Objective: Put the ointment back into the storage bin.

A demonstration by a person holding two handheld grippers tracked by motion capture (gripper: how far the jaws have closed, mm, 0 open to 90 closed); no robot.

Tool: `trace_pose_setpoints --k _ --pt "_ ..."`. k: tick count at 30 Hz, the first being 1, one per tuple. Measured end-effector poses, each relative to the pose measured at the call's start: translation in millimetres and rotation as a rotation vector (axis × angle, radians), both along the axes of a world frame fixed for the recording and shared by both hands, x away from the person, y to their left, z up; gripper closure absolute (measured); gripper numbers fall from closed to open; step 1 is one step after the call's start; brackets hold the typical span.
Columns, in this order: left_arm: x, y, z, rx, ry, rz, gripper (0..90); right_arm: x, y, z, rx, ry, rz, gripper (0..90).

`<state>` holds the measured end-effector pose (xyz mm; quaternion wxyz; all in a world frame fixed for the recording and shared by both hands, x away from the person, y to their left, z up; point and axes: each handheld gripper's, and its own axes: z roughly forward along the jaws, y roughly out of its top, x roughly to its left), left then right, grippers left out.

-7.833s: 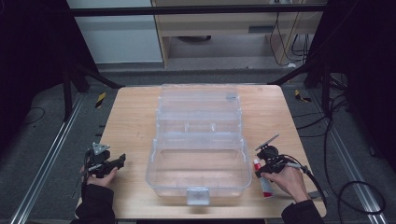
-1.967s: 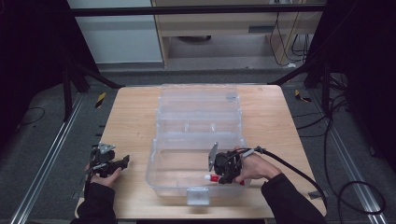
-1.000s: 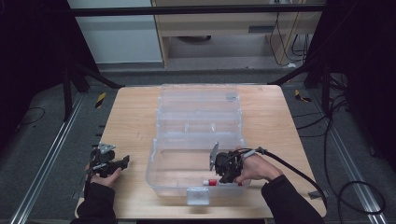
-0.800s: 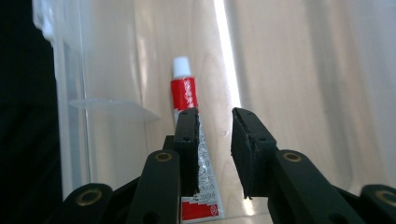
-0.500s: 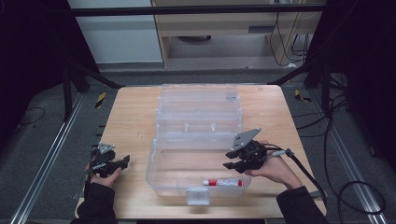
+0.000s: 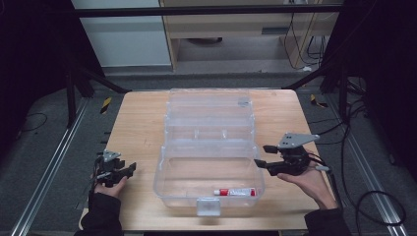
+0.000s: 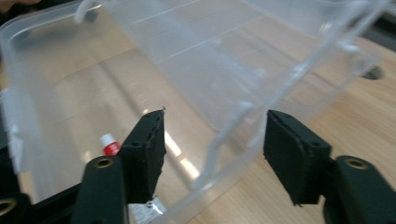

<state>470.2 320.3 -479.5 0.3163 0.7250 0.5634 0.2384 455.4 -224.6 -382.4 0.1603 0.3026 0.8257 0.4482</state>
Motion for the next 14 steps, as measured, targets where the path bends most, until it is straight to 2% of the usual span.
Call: trace_pose_setpoints --k 1,2,4,7,9,10,11,12,14 --pt "-0.3 0.2 0.4 0.001 -0.002 -0.002 52.3 0.4 -9.2 -4.0 0.028 -0.017 -0.062 33.0" --pt "-0.4 0.3 0.5 0.0 -0.003 -0.001 52.6 1.0 -13.4 -6.6 0.042 -0.011 -0.094 32.1" --pt "-0.4 0.6 0.6 0.002 -0.004 0.001 52.6 3.8 -21.2 -13.5 0.037 -0.008 -0.155 26.6" --pt "-0.2 0.9 0.2 0.003 -0.004 0.007 51.2 8.2 -32.4 -28.1 0.035 -0.01 -0.248 25.9" --pt "0.1 0.9 -0.1 0.006 -0.004 0.01 49.5 12.1 -40.2 -39.5 0.058 0.01 -0.295 24.5" --pt "0.1 0.9 -0.1 0.006 -0.004 0.01 48.7 12.1 -40.2 -39.5 0.058 0.01 -0.295 24.5" --pt "0.3 1.1 -0.3 0.006 -0.007 0.013 47.8 15.7 -46.7 -49.2 0.039 0.036 -0.334 23.3" --pt "0.4 1.3 -0.3 0.008 -0.009 0.014 46.8 16.5 -49.2 -53.1 0.026 0.038 -0.357 23.1" --pt "0.4 1.6 -0.3 0.005 -0.017 0.017 46.3 18.4 -54.7 -60.5 0.026 0.054 -0.382 22.6"
